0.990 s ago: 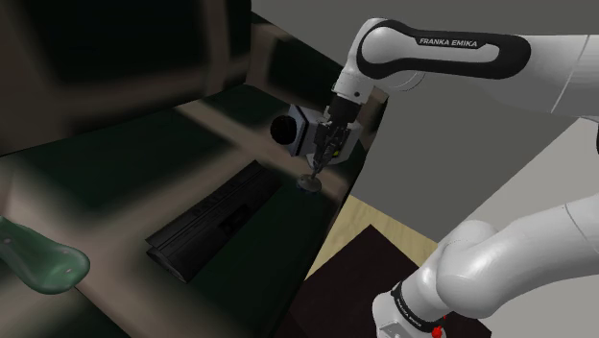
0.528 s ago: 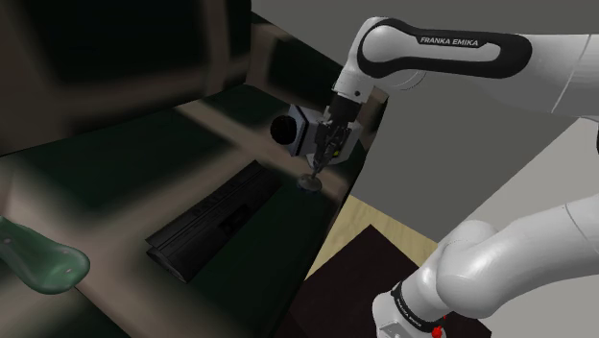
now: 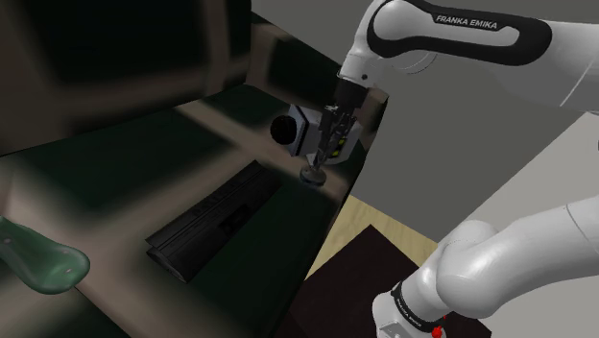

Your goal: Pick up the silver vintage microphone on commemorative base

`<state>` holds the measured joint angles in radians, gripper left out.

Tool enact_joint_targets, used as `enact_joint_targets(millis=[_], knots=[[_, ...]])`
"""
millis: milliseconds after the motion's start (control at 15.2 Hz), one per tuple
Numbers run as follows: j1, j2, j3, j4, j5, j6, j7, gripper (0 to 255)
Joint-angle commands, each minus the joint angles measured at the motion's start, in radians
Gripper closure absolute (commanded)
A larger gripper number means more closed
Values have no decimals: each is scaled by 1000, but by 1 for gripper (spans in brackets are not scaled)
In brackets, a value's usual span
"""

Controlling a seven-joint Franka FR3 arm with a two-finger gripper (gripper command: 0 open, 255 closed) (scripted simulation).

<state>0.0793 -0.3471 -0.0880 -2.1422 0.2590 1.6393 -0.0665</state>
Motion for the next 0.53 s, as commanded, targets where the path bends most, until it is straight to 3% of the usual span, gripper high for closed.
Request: enact_joint_targets(millis=[0,462], knots=[[-1,0,-2,26,-1,-26,4,255],[0,4,-4,98,-2,-92,21,255]])
